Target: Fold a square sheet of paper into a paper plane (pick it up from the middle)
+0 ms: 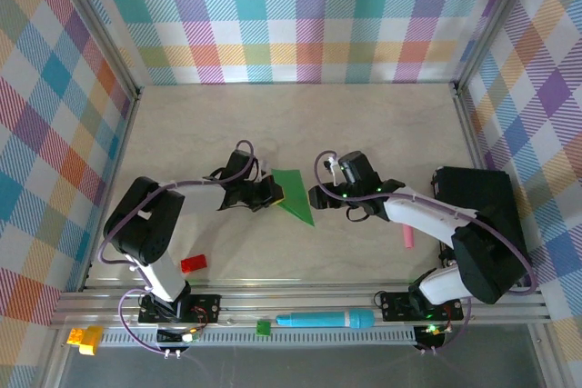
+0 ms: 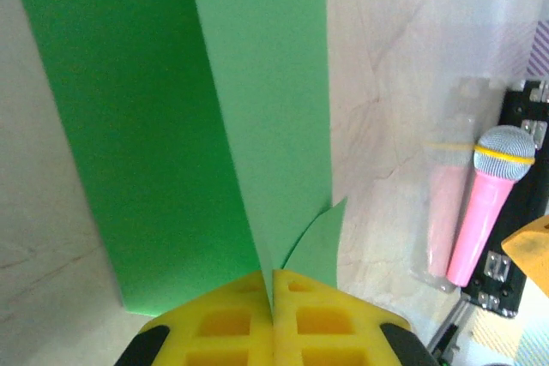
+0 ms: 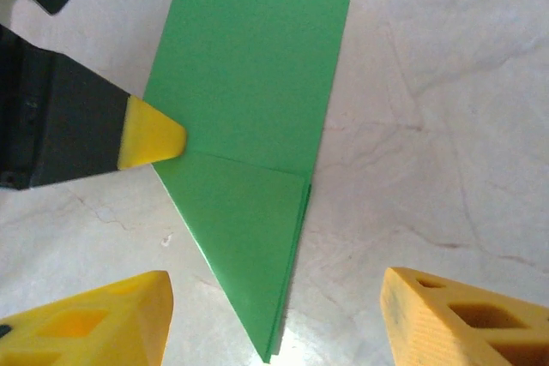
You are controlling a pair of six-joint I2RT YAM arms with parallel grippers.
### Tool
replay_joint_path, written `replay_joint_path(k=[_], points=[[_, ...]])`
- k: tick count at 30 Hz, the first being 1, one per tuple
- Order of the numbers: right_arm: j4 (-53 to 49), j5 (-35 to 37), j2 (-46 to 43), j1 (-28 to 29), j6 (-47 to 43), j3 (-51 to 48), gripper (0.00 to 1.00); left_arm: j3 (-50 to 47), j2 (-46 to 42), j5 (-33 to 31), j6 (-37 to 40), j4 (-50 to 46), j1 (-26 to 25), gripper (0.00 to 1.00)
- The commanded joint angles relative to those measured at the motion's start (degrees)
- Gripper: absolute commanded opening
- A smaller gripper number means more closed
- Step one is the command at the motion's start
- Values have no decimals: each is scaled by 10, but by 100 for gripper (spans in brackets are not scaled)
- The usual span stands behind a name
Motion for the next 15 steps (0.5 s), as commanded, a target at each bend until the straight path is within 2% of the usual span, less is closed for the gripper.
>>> replay_joint_path(k=[1, 6, 9, 15], points=[[27, 4, -1, 3, -71, -23, 64, 29, -22, -45, -13, -67, -11, 5], [56, 9, 15, 44, -121, -28, 56, 66, -16, -76, -22, -135, -23, 4], [64, 17, 39, 67, -136, -18, 49, 76, -8, -78, -34, -144, -27, 4], [72, 40, 99, 98, -147, 14, 43, 92, -1, -81, -46, -159, -33, 4]])
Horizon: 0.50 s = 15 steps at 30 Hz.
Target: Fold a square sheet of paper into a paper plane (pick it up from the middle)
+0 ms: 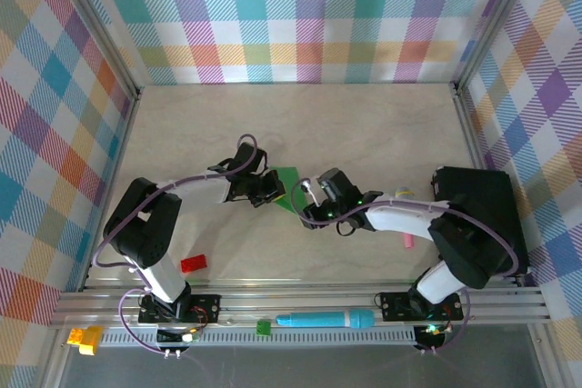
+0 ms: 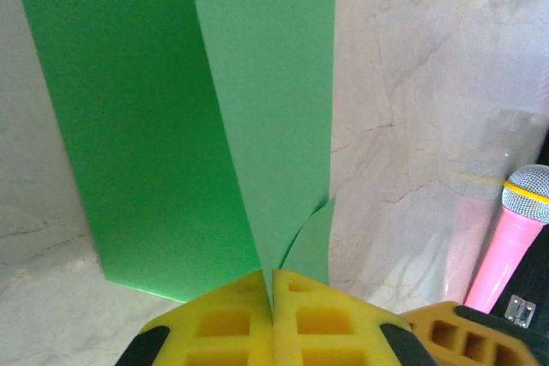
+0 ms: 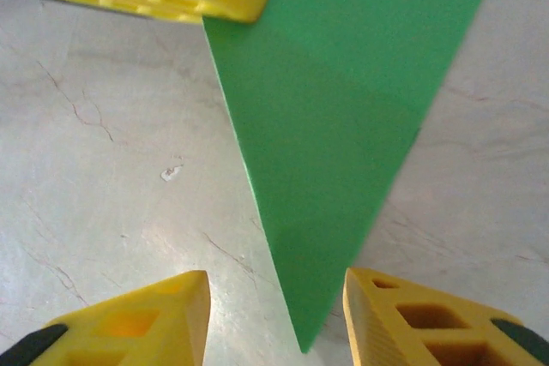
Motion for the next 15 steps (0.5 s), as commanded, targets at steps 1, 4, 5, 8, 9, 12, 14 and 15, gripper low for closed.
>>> replay_joint_path(k=[1, 4, 5, 8, 9, 12, 14, 15], points=[[16, 20, 27, 12, -21, 35, 43, 20, 6, -7, -13, -33, -5, 3], [20, 27, 46, 19, -24, 49, 43, 22, 10, -2, -20, -34, -5, 4], [20, 29, 53, 21, -27, 54, 43, 22, 11, 0, -23, -32, -5, 4], [20, 46, 72, 29, -34, 66, 43, 23, 13, 4, -31, -28, -5, 3], [22, 50, 77, 30, -36, 68, 43, 23, 13, 6, -34, -28, -5, 3], [23, 64, 86, 35, -43, 73, 43, 25, 13, 7, -35, -30, -5, 3], [24, 75, 90, 38, -47, 75, 43, 26, 14, 7, -37, -32, -5, 3], [25, 81, 91, 40, -49, 74, 43, 26, 13, 7, -38, -31, -5, 3]])
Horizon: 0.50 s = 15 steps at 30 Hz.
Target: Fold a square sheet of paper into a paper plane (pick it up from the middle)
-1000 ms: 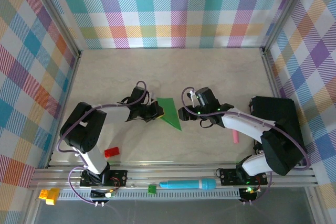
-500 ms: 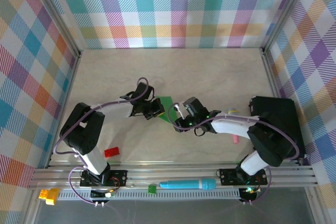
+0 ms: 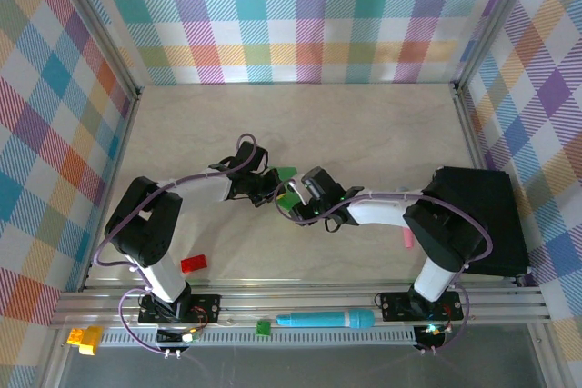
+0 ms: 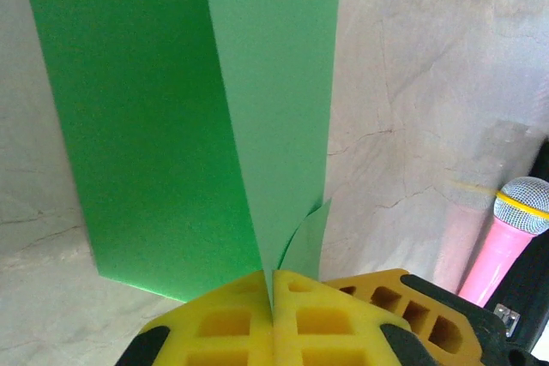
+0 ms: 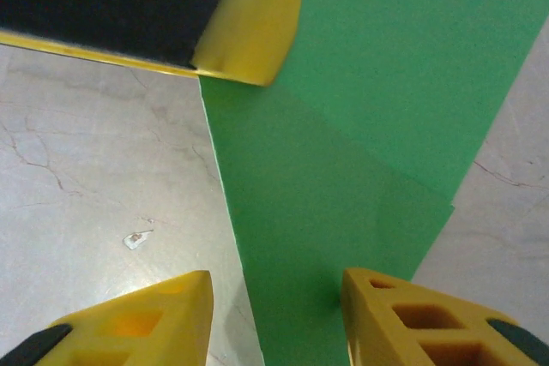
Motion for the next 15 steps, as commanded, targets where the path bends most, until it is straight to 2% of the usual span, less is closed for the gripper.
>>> replay_joint_path(k=[1, 9, 15], points=[[14, 28, 9, 10, -21, 11, 44, 14, 7, 7, -10, -18, -5, 3], [30, 91, 16, 27, -43, 4, 44, 16, 7, 9, -12, -24, -5, 3], [39, 100, 15, 30, -51, -2, 39, 15, 7, 11, -13, -25, -5, 3]])
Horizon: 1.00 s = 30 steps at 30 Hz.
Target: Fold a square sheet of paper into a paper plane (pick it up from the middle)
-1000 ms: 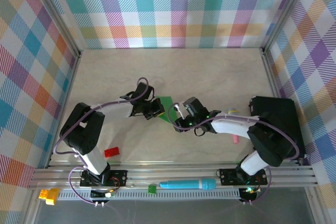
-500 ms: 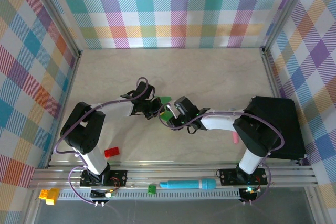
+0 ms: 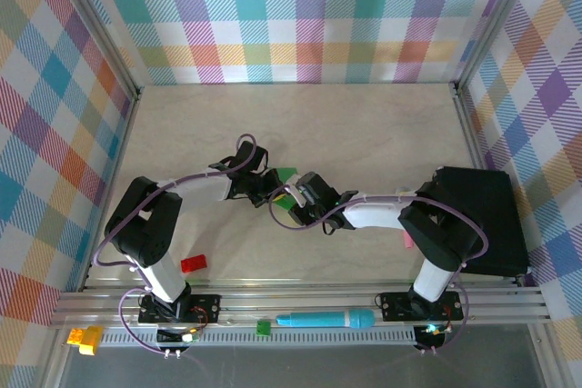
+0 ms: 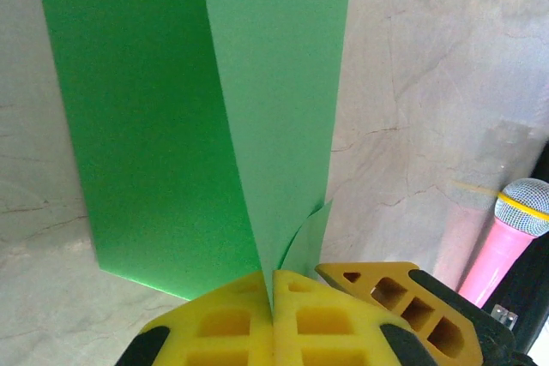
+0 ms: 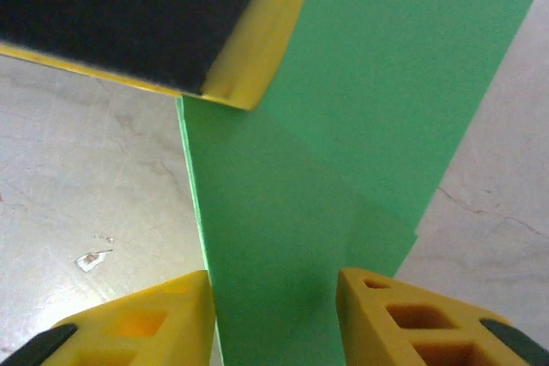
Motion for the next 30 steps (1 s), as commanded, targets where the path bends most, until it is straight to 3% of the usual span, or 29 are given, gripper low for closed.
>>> replay_joint_path(k=[1, 8, 20, 30], points=[[17, 13, 6, 4, -13, -2, 38, 12, 8, 10, -5, -14, -5, 3], [20, 11, 11, 8, -19, -7, 37, 14, 9, 11, -6, -16, -5, 3], [28, 9, 5, 12, -21, -22, 24, 16, 8, 8, -8, -17, -5, 6], [48, -27, 11, 12, 19, -44, 19, 5, -35, -27, -32, -20, 9, 29]])
